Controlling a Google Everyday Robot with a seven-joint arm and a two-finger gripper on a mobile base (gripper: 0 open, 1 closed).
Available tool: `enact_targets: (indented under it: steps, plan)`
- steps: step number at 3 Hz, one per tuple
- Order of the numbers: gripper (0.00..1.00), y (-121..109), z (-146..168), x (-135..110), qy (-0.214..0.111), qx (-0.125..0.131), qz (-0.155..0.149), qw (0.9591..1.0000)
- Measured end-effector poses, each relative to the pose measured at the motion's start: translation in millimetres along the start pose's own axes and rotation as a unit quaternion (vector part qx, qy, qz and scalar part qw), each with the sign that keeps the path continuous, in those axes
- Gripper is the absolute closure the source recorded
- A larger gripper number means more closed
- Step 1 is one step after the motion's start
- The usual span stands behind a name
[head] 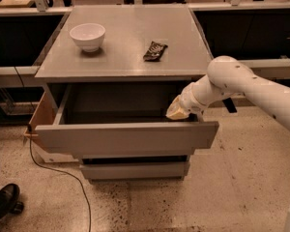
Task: Open top drawer
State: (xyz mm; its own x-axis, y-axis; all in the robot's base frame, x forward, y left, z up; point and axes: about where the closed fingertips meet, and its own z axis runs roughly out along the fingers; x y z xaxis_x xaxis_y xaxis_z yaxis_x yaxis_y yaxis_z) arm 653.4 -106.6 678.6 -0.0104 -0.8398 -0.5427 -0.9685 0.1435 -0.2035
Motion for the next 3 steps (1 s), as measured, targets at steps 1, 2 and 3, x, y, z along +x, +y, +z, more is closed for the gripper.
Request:
enact_targets:
  steps: [1,2,3]
  plan:
    - [1.0,24,9,-9,-0.005,-0.05,-0.005,0.9987]
    - [1.0,36,10,-15,-0.007,-0.07,-0.007,0.9975]
    - [1.0,87,6,-23,-0.013,-0.121,-0.002,0.9925]
